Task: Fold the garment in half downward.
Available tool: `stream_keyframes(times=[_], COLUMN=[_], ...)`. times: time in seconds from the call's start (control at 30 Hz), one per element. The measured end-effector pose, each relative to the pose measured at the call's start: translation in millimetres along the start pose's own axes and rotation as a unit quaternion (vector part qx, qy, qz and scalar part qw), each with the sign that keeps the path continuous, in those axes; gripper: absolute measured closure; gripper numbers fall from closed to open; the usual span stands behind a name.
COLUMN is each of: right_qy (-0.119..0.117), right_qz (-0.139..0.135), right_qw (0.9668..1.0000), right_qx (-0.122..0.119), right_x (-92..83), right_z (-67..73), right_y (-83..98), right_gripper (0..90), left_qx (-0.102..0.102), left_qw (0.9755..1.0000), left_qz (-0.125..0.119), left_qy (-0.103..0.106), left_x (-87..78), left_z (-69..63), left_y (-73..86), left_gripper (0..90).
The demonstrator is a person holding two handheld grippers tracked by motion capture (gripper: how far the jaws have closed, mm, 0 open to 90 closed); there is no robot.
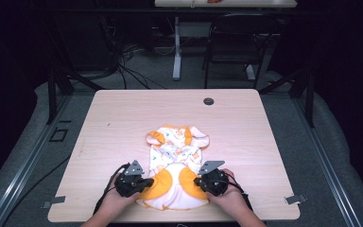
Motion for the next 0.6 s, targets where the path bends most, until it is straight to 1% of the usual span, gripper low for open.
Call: stream_keyframes(times=[0.03,0.07,0.1,0.17,0.2,0.23,0.27,0.3,0.33,0.37,0.4,0.43,0.47,0.5,0.53,0.57,0.6], right_qy=[0.0,-0.002,-0.002,-0.011,-0.014,-0.018,-0.015,-0.015,-0.012,-0.007,-0.006,-0.007,-0.007,-0.005,-0.002,0.003,0.003], right_qz=[0.0,0.004,0.004,0.003,-0.002,-0.011,-0.022,-0.022,-0.031,-0.035,-0.035,-0.034,-0.034,-0.032,-0.032,-0.033,-0.033], right_qw=[1.0,1.0,1.0,0.9999,0.9999,0.9997,0.9995,0.9995,0.9993,0.9992,0.9992,0.9991,0.9991,0.9991,0.9989,0.9988,0.9985], right_qx=[0.0,0.001,0.001,0.005,0.008,0.011,0.019,0.019,0.017,0.02,0.021,0.024,0.024,0.027,0.033,0.037,0.044], right_x=[0.0,-2.1,-2.1,-5.0,-5.9,-7.3,-8.8,-8.8,-12.0,-12.1,-12.0,-11.5,-11.5,-11.1,-9.3,-8.4,-7.5], right_z=[0.0,4.8,4.8,9.8,10.2,9.8,9.3,9.3,3.8,0.2,-4.3,-9.1,-9.1,-14.6,-26.1,-32.3,-37.9], right_y=[0.0,1.9,1.9,3.6,2.0,-0.9,-4.4,-4.4,-11.1,-14.1,-16.8,-19.5,-19.5,-22.3,-28.7,-32.5,-36.6], right_gripper=[87.1,86.9,86.9,81.5,80.7,80.8,81.1,81.1,82.1,82.6,82.7,82.7,82.7,82.6,82.7,82.6,82.3], left_qx=[0.0,-0.002,-0.002,-0.006,-0.01,-0.01,-0.013,-0.013,-0.013,-0.014,-0.015,-0.015,-0.016,-0.013,-0.008,-0.012,-0.018], left_qw=[1.0,1.0,1.0,0.9999,0.9999,0.9999,0.9998,0.9998,0.9998,0.9998,0.9998,0.9998,0.9998,0.9998,0.9999,0.9998,0.9997], left_qz=[0.0,0.003,0.003,0.004,0.005,0.005,-0.001,-0.001,-0.004,-0.006,-0.008,-0.008,-0.012,-0.013,-0.013,-0.014,-0.016], left_qy=[0.0,0.004,0.004,0.009,0.013,0.013,0.017,0.017,0.016,0.012,0.011,0.011,0.009,0.006,-0.003,-0.003,0.0], left_x=[0.0,-2.1,-2.1,-4.1,-4.1,-4.1,-3.3,-3.3,-2.8,-2.8,-2.8,-2.8,-2.6,-2.6,-2.1,-1.3,-0.6], left_z=[0.0,-3.6,-3.6,-6.4,-6.2,-6.2,-3.5,-3.5,1.5,4.6,7.7,7.7,11.3,15.2,23.8,28.1,32.4], left_y=[0.0,2.8,2.8,4.4,3.7,3.7,0.4,0.4,-4.6,-7.8,-11.7,-11.7,-16.1,-20.6,-30.2,-35.1,-40.2], left_gripper=[89.7,89.7,89.6,89.2,88.6,88.0,87.0,86.1,85.8,85.7,85.3,83.9,83.9,82.4,81.7,80.7,79.5])
Point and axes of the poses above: each handheld gripper's, and its own axes: x roughly forward along the jaws, y roughly out of its underside, z roughly to its left, the point moved 6 cm from there along x, roughly forward along the jaws, and after that the axes turned 2 degrees about y, right-handed, at the moved point
